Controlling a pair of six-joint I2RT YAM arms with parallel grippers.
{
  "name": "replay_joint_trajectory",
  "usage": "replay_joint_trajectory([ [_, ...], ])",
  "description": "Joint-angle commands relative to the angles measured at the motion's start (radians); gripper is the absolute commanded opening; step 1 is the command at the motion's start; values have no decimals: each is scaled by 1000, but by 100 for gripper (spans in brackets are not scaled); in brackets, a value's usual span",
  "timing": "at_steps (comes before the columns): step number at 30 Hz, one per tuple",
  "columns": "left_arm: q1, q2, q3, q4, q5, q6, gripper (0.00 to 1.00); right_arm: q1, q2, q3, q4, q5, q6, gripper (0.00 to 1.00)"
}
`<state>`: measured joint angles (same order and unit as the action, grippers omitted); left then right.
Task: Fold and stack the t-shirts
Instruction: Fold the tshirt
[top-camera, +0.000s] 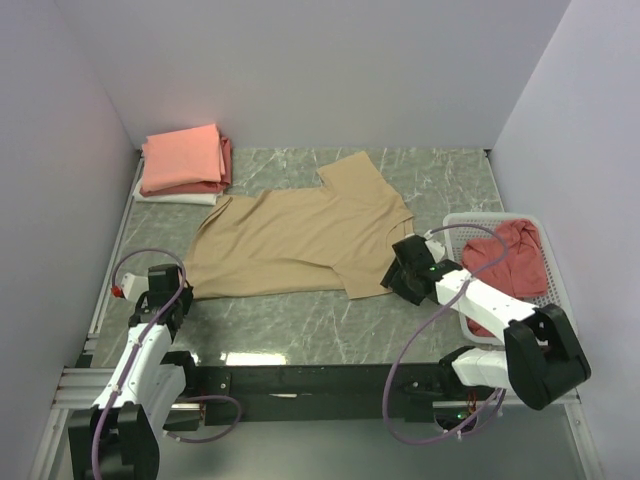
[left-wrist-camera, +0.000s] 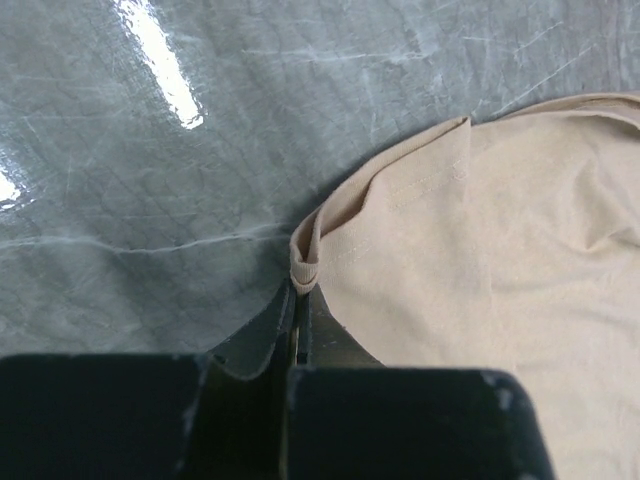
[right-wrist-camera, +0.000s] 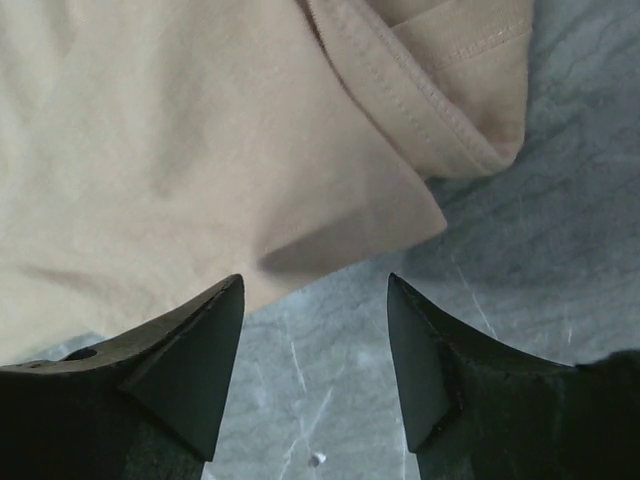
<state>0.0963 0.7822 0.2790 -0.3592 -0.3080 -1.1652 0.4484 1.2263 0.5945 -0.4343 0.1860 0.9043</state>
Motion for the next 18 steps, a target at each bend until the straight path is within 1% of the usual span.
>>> replay_joint_trajectory([
  [1, 5, -6, 26, 31, 12, 25, 0, -14, 42, 16, 62, 39, 12, 66],
  [3, 5, 2, 25, 39, 18, 29, 1, -20, 52, 11, 71, 50, 13, 65],
  [7, 5, 17, 23, 49, 26, 32, 1, -34, 64, 5, 94, 72, 10, 62],
  [10, 6, 19, 26, 51, 29, 36, 0, -42, 79, 10, 117, 72, 1, 57],
  [12, 3, 17, 26, 49, 29, 38, 1, -43, 79, 13, 132, 67, -2, 45],
  [13, 5, 17, 26, 49, 29, 39, 0, -42, 81, 24, 131, 63, -4, 33],
  [15, 5, 15, 26, 49, 30, 41, 1, -43, 79, 34, 123, 58, -7, 18],
  [16, 5, 17, 28, 51, 30, 42, 0, -43, 78, 53, 105, 55, -8, 6],
  [17, 5, 15, 26, 51, 32, 42, 0, -43, 69, 62, 95, 55, -13, 1],
  [18, 5, 15, 25, 49, 32, 42, 0, -43, 62, 68, 88, 55, -15, 0],
])
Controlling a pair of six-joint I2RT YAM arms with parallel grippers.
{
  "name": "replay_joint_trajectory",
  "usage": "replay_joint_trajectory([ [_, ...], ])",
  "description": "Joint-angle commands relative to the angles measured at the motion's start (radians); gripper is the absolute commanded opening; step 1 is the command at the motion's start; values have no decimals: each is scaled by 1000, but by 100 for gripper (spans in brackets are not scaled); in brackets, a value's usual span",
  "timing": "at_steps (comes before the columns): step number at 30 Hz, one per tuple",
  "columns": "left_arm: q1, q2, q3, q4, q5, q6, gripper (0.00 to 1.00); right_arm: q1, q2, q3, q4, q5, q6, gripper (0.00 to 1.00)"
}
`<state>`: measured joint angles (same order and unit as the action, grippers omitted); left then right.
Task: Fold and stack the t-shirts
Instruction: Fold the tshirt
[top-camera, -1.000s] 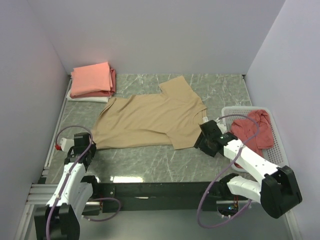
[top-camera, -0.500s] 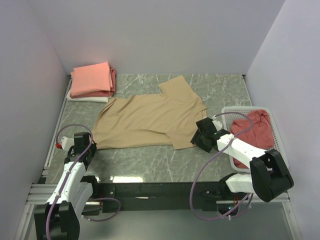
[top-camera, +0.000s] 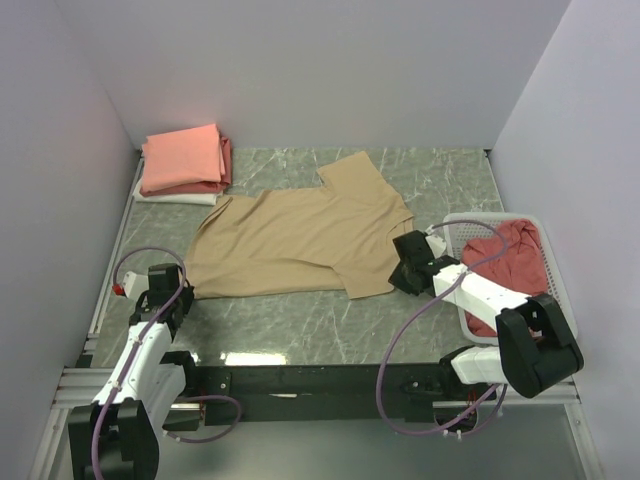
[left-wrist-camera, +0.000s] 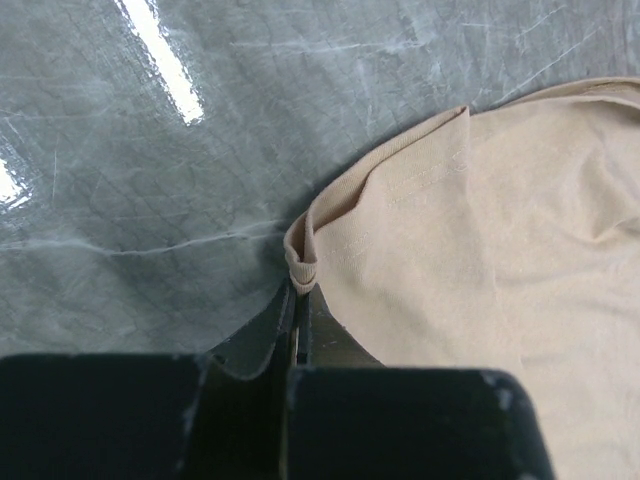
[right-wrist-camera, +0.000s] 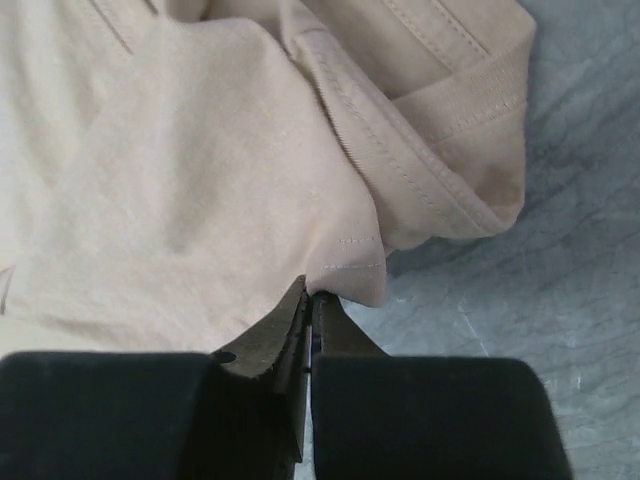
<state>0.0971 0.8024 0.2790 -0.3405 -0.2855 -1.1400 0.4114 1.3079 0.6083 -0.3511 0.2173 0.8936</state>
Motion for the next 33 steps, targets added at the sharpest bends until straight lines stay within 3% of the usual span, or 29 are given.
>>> replay_joint_trajectory([
  [1, 4, -3, 25, 32, 11, 19, 1, -8, -24, 71, -8, 22, -10, 0],
  [11, 4, 21, 29, 52, 23, 29, 0, -46, 94, 289, -54, -12, -51, 0],
  [21, 6, 55, 48, 70, 37, 48, 1, -143, 309, 478, -9, -159, -39, 0],
  [31, 6, 73, 51, 81, 40, 57, 1, -164, 476, 623, 35, -275, -31, 0],
  [33, 6, 73, 51, 83, 42, 59, 0, -166, 491, 634, 61, -301, -38, 9],
])
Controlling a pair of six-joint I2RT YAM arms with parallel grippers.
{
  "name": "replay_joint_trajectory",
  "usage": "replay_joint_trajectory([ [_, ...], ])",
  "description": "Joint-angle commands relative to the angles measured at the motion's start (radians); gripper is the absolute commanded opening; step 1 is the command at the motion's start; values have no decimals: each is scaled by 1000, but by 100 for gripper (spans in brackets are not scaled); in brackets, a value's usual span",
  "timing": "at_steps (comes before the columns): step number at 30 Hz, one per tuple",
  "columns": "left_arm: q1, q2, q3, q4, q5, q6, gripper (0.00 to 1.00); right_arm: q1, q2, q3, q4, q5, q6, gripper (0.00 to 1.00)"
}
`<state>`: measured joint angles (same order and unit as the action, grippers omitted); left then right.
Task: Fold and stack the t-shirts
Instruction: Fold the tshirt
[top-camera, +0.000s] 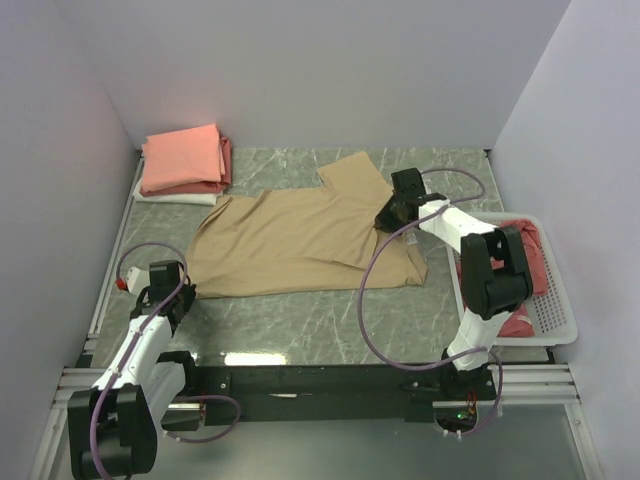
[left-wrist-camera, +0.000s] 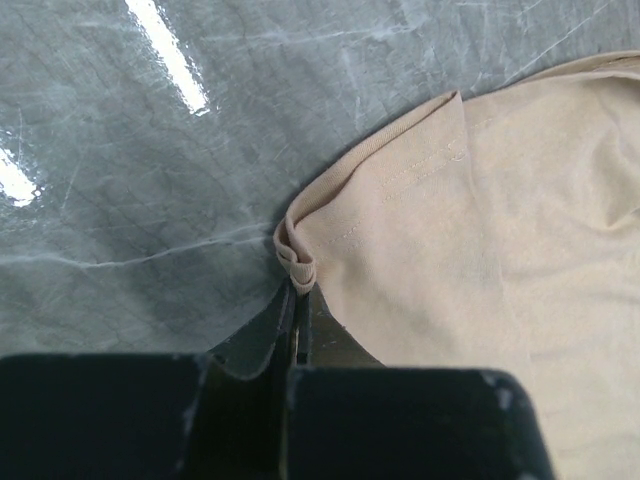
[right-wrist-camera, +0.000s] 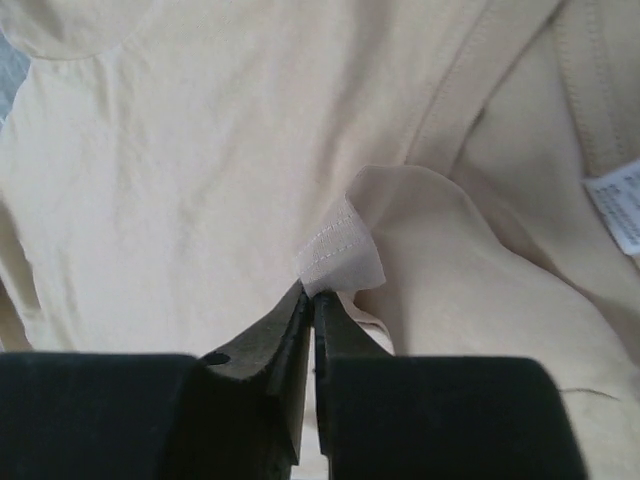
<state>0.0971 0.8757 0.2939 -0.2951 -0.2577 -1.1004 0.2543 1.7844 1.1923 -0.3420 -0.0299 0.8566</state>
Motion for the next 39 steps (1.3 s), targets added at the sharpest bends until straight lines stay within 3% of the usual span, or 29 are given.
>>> replay_joint_trajectory([
  [1, 4, 0, 36, 37, 14, 19, 1, -9, 17, 53, 61, -60, -5, 13],
  [3, 4, 2, 36, 37, 15, 17, 0, -9, 20, 55, 90, -88, -13, 20],
  [8, 4, -3, 34, 36, 17, 22, 1, -9, 53, 101, 132, -128, -50, 25],
  [11, 6, -6, 34, 34, 20, 23, 1, -9, 41, 121, 112, -117, -82, 36],
  [12, 6, -6, 34, 36, 18, 25, 1, -10, 30, 115, 104, -111, -93, 46],
  [15, 4, -9, 31, 37, 21, 25, 0, -10, -38, 55, 95, -84, -126, 62],
  [22, 4, -9, 30, 39, 21, 25, 1, 25, -224, -241, 159, -62, -133, 63],
  [27, 4, -3, 28, 48, 26, 25, 1, 56, -224, -384, 290, -122, -128, 66],
  [39, 6, -11, 25, 45, 28, 30, 1, 137, -112, -341, 339, -100, -87, 66],
])
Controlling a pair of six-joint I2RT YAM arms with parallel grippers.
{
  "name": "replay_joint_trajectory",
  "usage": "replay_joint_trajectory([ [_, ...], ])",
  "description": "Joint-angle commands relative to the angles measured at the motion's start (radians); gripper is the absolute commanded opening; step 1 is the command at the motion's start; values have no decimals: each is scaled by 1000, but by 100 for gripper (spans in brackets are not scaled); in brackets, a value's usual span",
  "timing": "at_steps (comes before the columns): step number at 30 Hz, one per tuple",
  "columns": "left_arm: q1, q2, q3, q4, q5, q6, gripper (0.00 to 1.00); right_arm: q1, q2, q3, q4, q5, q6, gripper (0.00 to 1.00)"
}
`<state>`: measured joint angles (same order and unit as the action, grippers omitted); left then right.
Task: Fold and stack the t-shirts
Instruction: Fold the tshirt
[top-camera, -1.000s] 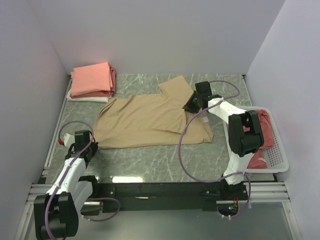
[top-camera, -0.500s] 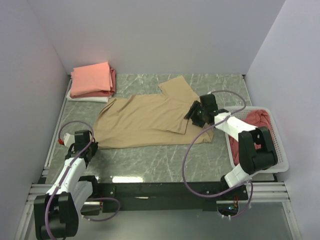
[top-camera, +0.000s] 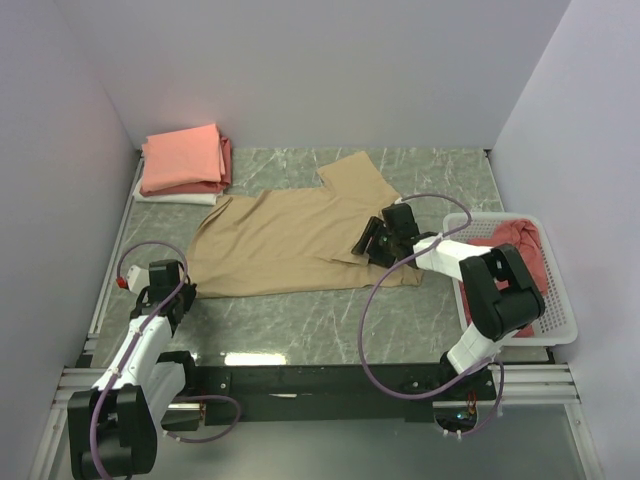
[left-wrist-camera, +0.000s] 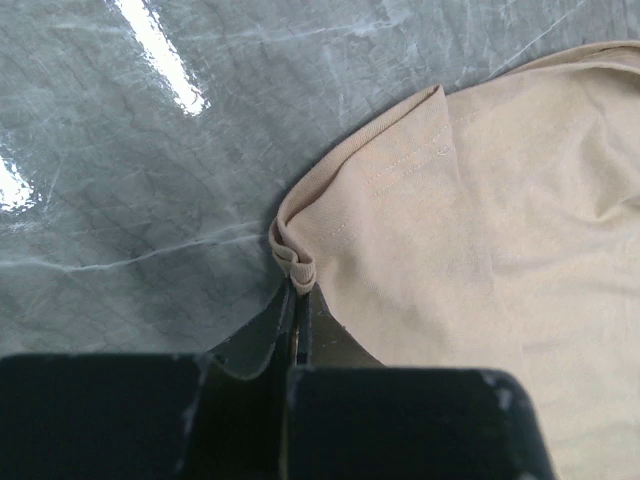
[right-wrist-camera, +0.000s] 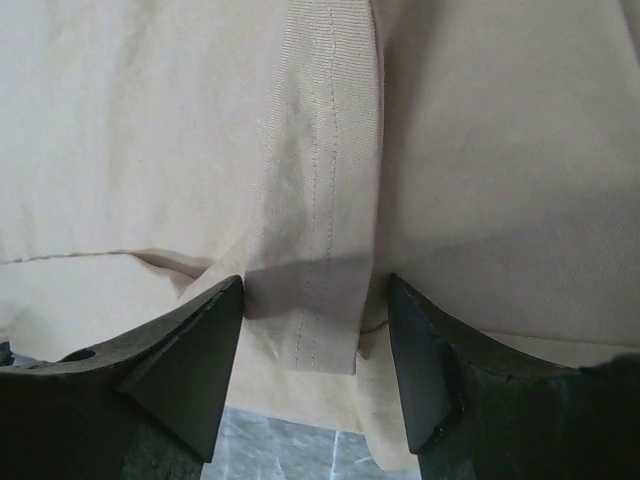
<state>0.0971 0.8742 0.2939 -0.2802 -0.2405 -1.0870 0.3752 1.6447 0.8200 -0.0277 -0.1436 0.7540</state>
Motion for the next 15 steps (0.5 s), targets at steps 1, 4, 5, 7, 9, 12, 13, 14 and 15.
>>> replay_joint_trajectory([
  [1, 6, -9, 27, 30, 10, 16, 1, 21, 27, 34, 15, 16, 15, 66],
  [4, 4, -3, 27, 35, 12, 16, 0, 21, 20, 44, -7, 38, 8, 66],
  [5, 4, -1, 27, 35, 12, 18, 0, 21, 17, 48, -18, 44, 4, 66],
  [7, 6, 2, 28, 33, 12, 18, 1, 19, 1, 59, -61, 76, 1, 66],
  [9, 4, -1, 27, 36, 13, 19, 0, 21, -9, 47, -69, 105, -1, 66],
  [12, 4, -4, 22, 41, 15, 16, 1, 13, -2, 36, -84, 125, -7, 66],
  [13, 6, -3, 24, 41, 15, 18, 1, 10, 7, 30, -62, 109, -7, 66],
  [14, 6, -1, 22, 39, 15, 18, 1, 8, 12, 24, -54, 101, -2, 66],
  [15, 4, 0, 24, 39, 15, 18, 0, 5, 17, 19, -49, 96, -4, 66],
])
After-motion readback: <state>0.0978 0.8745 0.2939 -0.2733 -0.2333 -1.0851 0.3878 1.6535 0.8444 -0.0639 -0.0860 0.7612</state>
